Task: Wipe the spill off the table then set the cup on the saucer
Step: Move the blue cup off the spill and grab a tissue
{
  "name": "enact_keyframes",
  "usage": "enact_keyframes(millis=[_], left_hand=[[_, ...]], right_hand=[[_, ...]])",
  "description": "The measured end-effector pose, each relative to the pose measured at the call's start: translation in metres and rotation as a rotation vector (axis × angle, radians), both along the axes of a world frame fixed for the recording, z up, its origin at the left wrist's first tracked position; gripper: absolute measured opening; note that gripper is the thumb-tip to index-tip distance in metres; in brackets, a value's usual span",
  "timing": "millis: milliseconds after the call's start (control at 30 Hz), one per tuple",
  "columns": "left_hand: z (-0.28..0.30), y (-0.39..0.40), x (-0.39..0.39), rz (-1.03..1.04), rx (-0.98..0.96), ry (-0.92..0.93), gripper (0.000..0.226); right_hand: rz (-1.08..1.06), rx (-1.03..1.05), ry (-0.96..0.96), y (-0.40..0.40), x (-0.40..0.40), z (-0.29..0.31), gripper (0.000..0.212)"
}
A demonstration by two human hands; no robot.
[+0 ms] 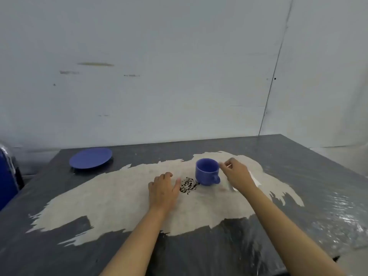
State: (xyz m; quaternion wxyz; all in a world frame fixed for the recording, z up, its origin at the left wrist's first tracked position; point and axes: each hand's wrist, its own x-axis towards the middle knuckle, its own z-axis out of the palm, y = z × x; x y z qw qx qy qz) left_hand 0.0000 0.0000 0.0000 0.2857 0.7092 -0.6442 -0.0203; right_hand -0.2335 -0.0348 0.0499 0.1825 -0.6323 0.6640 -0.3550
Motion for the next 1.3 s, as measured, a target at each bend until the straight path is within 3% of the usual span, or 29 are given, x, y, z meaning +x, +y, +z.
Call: enact_keyframes(millis=[167,367,533,667,1300], left_hand=[[-0.007,0.016,-0.009,-0.011,0.020,-0.017,0.051],[-0.014,0.023,-0.007,-0.011,0.018,-0.039,0.051],[-0.011,0.023,-0.006,-0.008,0.028,-0.031,0.050],[-0.004,0.018,-0.010,-0.002,0.040,-0.042,0.050],[0.034,-0.116,-0.086,-0.167,0.007,-0.012,0.050]], right_hand=[[0.080,0.236,-0.135,0.016,0.005,-0.017,0.036],[0.127,0.280,-0.273,0.020,0.012,-0.023,0.037],[0.118,0.395,-0.644,0.019,0.017,-0.028,0.033],[0.092,0.319,-0.757,0.014,0.020,-0.034,0.029],[0.068,0.085,-0.731,-0.094,-0.032,0.001,0.031]])
